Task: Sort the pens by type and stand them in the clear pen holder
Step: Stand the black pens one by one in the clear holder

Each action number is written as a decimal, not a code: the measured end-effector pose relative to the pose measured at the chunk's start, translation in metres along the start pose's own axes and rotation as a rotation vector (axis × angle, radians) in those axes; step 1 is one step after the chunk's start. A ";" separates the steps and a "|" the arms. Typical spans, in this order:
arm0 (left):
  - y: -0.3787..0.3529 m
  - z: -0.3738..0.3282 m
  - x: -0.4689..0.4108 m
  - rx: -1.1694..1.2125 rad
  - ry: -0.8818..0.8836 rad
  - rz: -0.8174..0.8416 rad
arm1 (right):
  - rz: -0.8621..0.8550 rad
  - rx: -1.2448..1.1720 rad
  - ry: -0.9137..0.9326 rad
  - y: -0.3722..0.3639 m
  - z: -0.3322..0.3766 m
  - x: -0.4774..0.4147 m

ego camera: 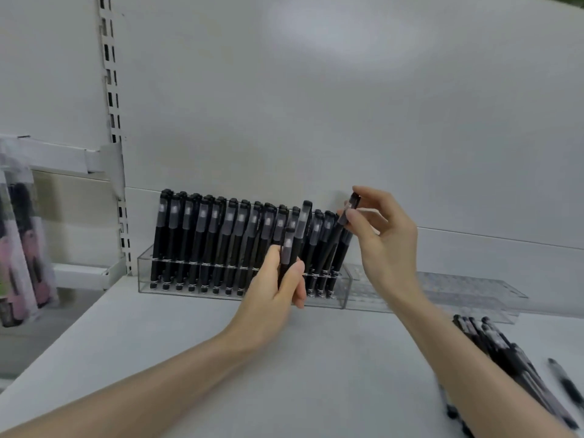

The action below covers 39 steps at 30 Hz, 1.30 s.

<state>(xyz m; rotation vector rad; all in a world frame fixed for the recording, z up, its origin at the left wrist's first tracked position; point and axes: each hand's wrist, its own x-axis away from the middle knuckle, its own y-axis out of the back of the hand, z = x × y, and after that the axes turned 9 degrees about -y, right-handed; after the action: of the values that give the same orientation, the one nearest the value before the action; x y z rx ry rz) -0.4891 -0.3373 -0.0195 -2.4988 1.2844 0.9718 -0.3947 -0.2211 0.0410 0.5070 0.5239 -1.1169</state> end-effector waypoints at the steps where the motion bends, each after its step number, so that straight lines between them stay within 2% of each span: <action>1: -0.001 0.001 0.003 0.002 0.018 0.010 | 0.006 0.001 -0.012 0.000 -0.002 0.000; 4: -0.004 0.000 0.004 0.032 0.040 -0.029 | 0.039 0.057 -0.055 -0.001 -0.007 0.002; 9: 0.001 0.004 -0.001 0.046 0.071 -0.182 | 0.105 0.209 -0.001 0.001 -0.009 -0.001; 18: -0.002 0.005 0.002 0.011 0.063 -0.095 | 0.245 0.240 -0.067 0.004 -0.011 -0.009; 23: -0.001 0.002 0.003 0.017 0.064 -0.067 | 0.165 0.383 -0.003 0.006 -0.011 -0.005; 25: -0.001 0.002 0.004 0.030 0.055 -0.019 | 0.176 0.201 -0.050 0.008 -0.004 0.004; 27: -0.003 0.001 0.006 0.040 0.037 0.026 | 0.265 0.002 -0.130 0.006 0.002 0.015; 31: -0.009 0.002 0.008 0.053 0.049 0.058 | 0.345 -0.215 -0.184 0.004 0.005 0.019; 34: -0.010 0.000 0.008 0.094 0.094 0.053 | 0.341 -0.303 -0.242 0.009 0.006 0.018; 39: -0.009 -0.001 0.009 0.090 0.166 0.102 | 0.429 -0.297 -0.276 0.013 0.000 0.019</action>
<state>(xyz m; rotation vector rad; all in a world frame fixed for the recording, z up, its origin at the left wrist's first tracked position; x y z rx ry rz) -0.4782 -0.3380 -0.0253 -2.5109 1.4827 0.7206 -0.3758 -0.2295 0.0304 0.1866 0.3104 -0.6676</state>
